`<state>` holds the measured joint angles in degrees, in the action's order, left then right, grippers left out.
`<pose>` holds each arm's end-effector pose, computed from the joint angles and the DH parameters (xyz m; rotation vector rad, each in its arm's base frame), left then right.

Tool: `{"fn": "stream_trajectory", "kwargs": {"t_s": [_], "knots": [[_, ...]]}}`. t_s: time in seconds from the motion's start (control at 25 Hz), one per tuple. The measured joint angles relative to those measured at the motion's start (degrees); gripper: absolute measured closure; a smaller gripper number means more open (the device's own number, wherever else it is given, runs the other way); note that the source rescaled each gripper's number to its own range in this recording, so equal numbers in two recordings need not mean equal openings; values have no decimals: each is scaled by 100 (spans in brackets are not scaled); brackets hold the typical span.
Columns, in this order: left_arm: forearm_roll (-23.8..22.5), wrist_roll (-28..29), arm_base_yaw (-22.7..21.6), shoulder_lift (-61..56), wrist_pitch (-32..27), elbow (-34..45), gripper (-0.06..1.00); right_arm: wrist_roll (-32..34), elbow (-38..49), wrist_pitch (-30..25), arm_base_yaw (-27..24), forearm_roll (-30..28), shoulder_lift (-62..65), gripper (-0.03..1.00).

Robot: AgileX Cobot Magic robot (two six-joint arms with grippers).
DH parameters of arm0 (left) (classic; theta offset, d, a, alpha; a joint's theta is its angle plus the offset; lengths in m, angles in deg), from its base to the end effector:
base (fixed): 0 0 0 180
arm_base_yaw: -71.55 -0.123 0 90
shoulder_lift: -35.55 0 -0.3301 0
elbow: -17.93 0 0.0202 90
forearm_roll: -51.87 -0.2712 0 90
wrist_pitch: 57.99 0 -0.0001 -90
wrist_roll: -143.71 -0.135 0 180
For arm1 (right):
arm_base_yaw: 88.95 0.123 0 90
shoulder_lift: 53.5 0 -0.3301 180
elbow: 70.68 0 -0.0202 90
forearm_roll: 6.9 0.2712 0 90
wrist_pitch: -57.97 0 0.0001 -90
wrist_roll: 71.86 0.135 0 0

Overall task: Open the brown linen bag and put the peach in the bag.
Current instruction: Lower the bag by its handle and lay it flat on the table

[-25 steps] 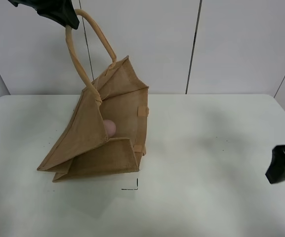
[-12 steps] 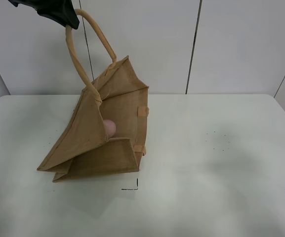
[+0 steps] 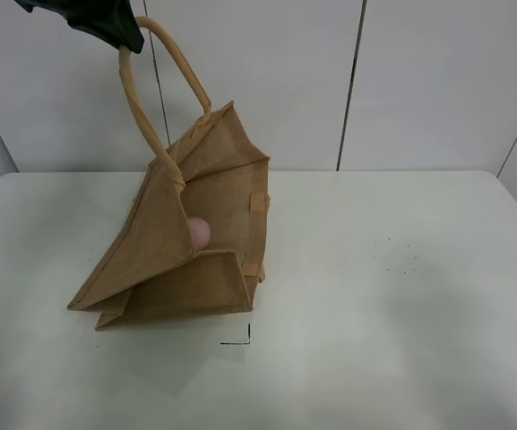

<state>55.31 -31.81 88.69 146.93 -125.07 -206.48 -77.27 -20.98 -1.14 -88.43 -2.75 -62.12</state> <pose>0.4363 -0.1424 0.4613 0.2595 2.3382 -0.2624 0.0134 0.0085 0.2701 -0.1065 2.0448 0.0336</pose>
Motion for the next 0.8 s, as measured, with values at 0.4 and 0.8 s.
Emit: {"fn": "stream_trajectory", "kwargs": {"t_s": [0.4, 0.8], "knots": [[4, 1, 0, 0, 0, 15, 94, 81, 0, 0, 18, -44, 206, -3], [543, 1, 0, 812, 130, 253, 94, 81, 0, 0, 18, -30, 206, -3]]}}
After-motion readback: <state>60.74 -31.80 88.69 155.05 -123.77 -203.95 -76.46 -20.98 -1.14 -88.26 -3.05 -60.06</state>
